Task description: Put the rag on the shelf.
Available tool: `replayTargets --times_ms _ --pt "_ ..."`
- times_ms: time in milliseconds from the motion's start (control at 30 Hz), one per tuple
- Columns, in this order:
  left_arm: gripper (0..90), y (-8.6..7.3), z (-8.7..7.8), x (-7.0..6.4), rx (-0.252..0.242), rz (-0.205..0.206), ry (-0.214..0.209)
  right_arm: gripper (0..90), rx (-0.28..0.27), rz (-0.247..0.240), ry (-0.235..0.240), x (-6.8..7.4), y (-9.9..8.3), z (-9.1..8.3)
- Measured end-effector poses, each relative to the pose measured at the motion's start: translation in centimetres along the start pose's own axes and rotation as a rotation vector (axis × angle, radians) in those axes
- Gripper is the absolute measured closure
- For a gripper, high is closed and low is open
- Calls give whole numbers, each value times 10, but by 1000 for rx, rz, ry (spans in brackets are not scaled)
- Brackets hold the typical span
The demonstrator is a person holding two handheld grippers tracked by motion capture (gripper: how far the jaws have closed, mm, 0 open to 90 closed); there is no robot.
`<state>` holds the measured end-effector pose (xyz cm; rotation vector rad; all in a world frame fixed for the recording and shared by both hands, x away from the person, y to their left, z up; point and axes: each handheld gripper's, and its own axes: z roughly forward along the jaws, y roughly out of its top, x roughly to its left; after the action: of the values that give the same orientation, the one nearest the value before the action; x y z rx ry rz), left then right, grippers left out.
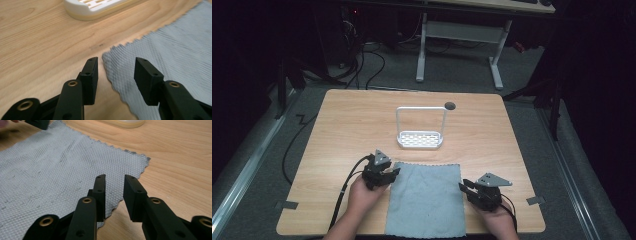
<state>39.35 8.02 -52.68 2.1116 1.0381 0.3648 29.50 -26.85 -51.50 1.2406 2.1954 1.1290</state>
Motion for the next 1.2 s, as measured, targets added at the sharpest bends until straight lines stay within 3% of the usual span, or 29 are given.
replayTargets --times_ms 33,133,267,400,433,533,700,833,933,1033,1067,1200 --pt "591 1 5 0 -8 -19 19 710 -6 5 0 -2 0 -1" --pt "675 1 5 1 -16 -49 13 692 -6 5 -3 -4 -1 -1" --pt "746 -4 5 0 -44 -24 18 653 -2 0 -5 -4 1 2" --pt "872 -6 5 3 -56 -55 -4 589 -5 -5 -11 -4 14 14" --pt "892 -6 5 3 -56 -51 -4 583 -6 7 -26 -10 23 21" --pt "894 -7 4 2 -55 -40 -13 573 32 58 -43 -23 36 39" --pt "894 -8 3 3 -55 -45 -25 546 89 53 -103 -30 45 63" --pt "893 -8 3 3 -55 -48 -27 558 70 96 -82 -32 38 64" --pt "893 -8 4 3 -57 -52 -29 587 93 29 -111 -26 34 66" --pt "893 -8 3 4 -56 -54 -31 645 92 20 -127 -23 34 66" --pt "893 -8 3 4 -56 -55 -33 694 87 14 -123 -22 34 67" --pt "894 -8 3 5 -54 -53 -42 746 85 5 -113 -21 34 68"
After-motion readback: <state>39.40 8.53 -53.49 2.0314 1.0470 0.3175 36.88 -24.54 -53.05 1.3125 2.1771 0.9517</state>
